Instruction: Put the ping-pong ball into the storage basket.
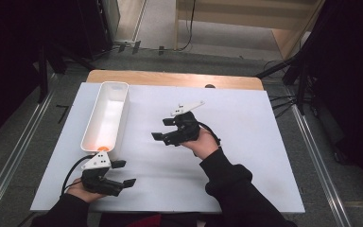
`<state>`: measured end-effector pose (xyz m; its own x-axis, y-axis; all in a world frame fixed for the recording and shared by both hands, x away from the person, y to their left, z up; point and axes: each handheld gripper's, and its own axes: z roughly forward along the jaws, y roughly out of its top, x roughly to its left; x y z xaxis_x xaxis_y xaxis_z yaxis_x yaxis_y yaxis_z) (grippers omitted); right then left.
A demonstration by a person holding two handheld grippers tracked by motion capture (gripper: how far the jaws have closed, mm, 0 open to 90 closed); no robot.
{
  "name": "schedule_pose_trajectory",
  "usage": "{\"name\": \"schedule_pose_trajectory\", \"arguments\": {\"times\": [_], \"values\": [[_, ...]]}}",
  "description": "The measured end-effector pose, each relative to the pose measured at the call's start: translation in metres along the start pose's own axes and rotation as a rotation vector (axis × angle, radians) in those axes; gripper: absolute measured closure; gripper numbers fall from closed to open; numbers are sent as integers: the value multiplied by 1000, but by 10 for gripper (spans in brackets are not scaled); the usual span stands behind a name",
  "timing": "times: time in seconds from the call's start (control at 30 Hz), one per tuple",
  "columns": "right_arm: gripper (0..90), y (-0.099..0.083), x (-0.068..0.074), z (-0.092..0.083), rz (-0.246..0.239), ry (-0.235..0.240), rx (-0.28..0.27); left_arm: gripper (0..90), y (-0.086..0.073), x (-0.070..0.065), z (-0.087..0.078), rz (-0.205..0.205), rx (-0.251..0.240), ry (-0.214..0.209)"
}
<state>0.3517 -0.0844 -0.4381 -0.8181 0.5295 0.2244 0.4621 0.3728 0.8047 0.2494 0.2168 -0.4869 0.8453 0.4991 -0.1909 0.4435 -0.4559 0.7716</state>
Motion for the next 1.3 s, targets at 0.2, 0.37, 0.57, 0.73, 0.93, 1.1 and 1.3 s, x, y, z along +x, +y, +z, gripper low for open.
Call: {"name": "schedule_pose_trajectory", "arguments": {"times": [0.2, 0.37, 0.57, 0.73, 0.93, 1.1, 1.3], "values": [[259, -8, -5, -6, 3, -17, 12, 203, 0, 0, -3, 2, -8, 3], [258, -16, -9, -12, 22, -46, 19, 203, 0, 0, -3, 7, -11, 4], [258, -27, -15, -20, 38, -69, 26, 203, 0, 0, -6, 7, -15, 13], [258, -34, -17, -26, 41, -85, 34, 203, 0, 0, -6, 5, -18, 10], [255, -39, -17, -33, 38, -98, 23, 203, 0, 0, -5, 9, -16, 9], [255, -43, -16, -39, 38, -105, 18, 203, 0, 0, -5, 6, -15, 8], [255, -47, -14, -46, 41, -101, 15, 203, 0, 0, -5, 6, -14, 11]]}}
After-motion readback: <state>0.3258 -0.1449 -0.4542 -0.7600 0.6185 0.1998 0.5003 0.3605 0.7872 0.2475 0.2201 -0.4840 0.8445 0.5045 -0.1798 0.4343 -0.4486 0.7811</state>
